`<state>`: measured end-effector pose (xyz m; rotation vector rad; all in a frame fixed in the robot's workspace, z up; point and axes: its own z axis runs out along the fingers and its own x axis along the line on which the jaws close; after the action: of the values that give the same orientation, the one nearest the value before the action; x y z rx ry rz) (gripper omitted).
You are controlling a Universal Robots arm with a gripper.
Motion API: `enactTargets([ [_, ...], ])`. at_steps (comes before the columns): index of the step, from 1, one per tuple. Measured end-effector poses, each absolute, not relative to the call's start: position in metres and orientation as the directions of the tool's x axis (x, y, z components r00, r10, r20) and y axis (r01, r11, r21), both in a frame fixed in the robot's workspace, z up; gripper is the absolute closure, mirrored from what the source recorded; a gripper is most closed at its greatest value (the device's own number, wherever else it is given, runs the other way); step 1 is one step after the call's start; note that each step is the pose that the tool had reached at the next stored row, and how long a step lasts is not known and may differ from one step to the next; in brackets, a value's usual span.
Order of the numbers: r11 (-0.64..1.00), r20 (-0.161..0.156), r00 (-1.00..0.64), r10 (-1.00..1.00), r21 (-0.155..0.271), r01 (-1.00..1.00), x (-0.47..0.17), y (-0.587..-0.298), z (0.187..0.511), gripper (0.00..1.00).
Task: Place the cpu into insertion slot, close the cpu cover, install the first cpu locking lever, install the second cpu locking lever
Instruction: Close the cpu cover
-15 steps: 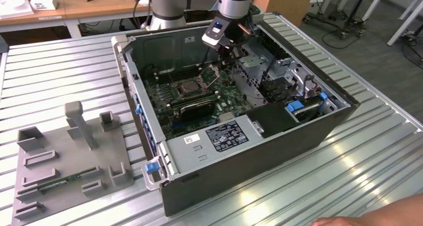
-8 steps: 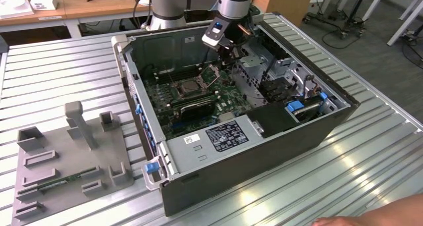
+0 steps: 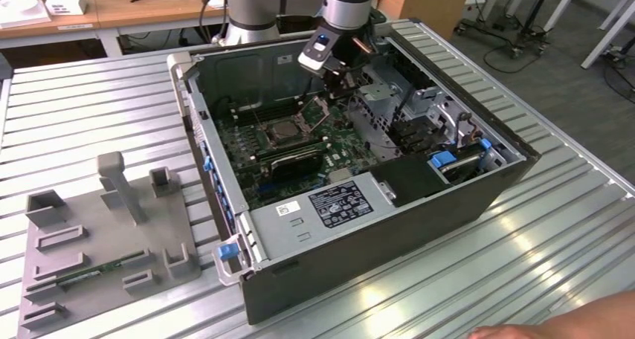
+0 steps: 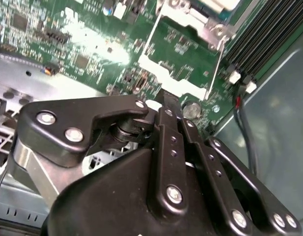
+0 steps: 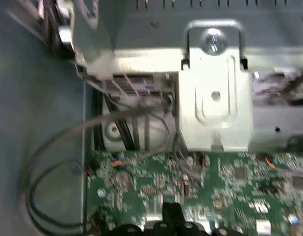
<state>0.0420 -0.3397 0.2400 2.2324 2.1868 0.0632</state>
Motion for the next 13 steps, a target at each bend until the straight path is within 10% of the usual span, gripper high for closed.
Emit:
enactTargets([
  [13,-0.022,0.018,0.022,1.000,0.047,0.999,-0.007,-0.340,0.239,0.89],
])
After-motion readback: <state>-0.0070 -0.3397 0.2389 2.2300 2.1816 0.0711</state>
